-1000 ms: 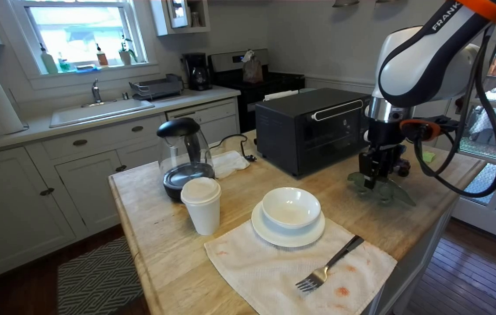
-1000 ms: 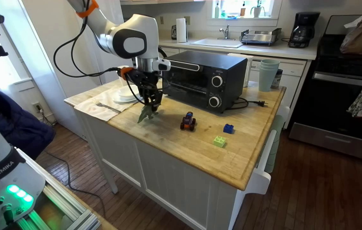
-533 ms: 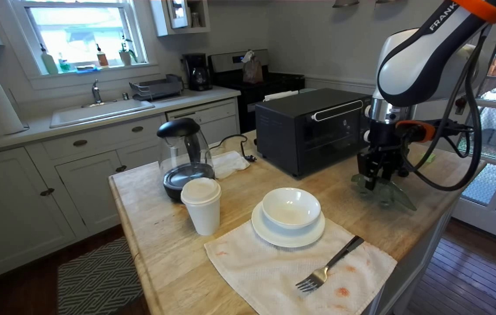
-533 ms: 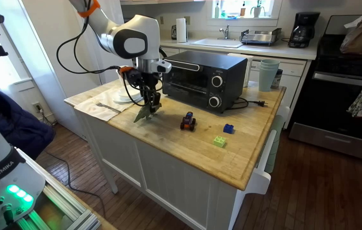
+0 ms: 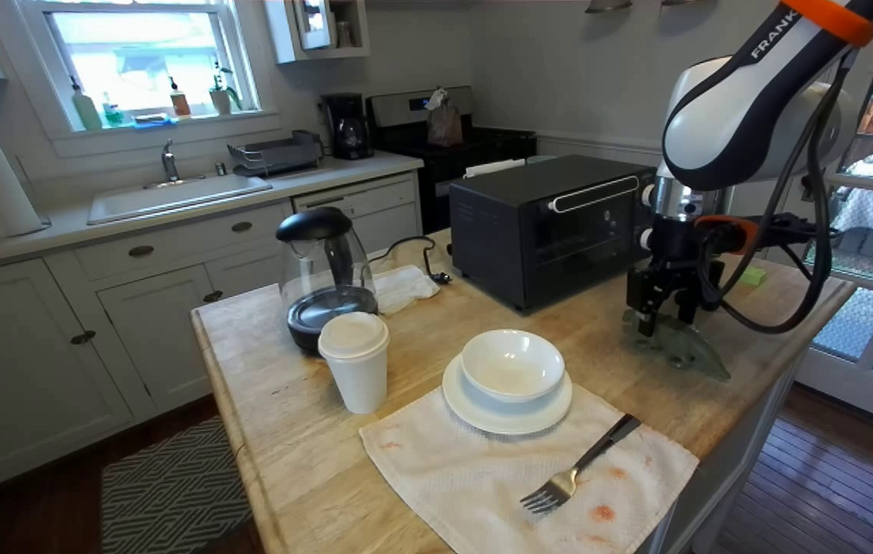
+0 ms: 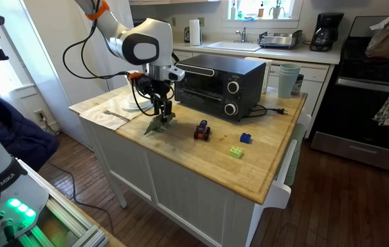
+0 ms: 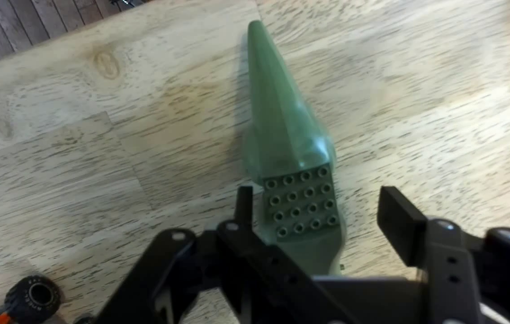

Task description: Pick up the green dinosaur toy and turn it clockwise by ninety degrees, put the green dinosaur toy back on the kitchen counter

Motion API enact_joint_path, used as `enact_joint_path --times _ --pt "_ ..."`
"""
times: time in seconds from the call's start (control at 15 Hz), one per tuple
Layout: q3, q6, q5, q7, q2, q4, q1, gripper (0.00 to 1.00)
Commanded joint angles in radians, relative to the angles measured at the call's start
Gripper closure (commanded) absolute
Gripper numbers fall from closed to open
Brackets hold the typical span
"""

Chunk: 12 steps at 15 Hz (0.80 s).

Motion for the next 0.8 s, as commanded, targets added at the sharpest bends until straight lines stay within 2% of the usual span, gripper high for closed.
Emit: enact_joint_path --times 0.0,0.47,0.73 --pt "-0.009 -0.005 0.011 0.017 -0.030 -0.003 0.014 0.01" --pt "-0.037 -0.001 -0.142 0.112 -0.196 -0.081 0.057 0.00" --pt "-0.031 -0.025 -0.233 0.116 -0.286 -0.119 0.051 0.00"
